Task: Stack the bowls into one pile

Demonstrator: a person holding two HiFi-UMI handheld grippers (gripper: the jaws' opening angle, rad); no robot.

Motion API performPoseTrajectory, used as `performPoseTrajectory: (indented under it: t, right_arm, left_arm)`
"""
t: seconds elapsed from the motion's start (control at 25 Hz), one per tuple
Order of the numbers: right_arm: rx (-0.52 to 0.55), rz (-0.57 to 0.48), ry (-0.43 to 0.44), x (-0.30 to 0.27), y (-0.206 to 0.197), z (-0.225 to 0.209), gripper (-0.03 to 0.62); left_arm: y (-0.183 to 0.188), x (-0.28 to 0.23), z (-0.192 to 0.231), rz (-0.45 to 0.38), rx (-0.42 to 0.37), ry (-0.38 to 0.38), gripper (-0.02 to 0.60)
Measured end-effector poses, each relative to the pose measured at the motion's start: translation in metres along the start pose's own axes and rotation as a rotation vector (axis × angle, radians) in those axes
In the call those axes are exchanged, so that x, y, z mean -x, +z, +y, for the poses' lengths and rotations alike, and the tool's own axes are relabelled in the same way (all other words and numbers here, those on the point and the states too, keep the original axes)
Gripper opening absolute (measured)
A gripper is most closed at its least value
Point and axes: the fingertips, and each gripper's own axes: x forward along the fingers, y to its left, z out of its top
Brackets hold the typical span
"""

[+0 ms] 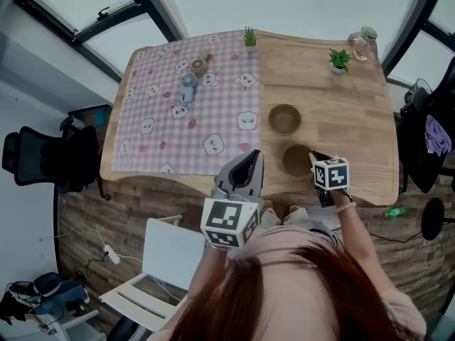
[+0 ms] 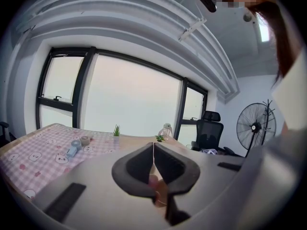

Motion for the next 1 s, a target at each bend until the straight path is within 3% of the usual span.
performPoseTrajectory:
  t: [0.52,1.0]
  right_arm:
    - [-0.068,-0.070,-0.090,0.023,0.002,0.021,0.015]
    - [-0.120,-0.159,-0.092,0.041,0.034,0.030,0.015]
  left_arm:
    - [0.000,0.019,0.023,-0.008,-0.015,-0.110,0.012]
    - [0.003,0.018,0.034,-0.008,-0.014,-0.134,0.012]
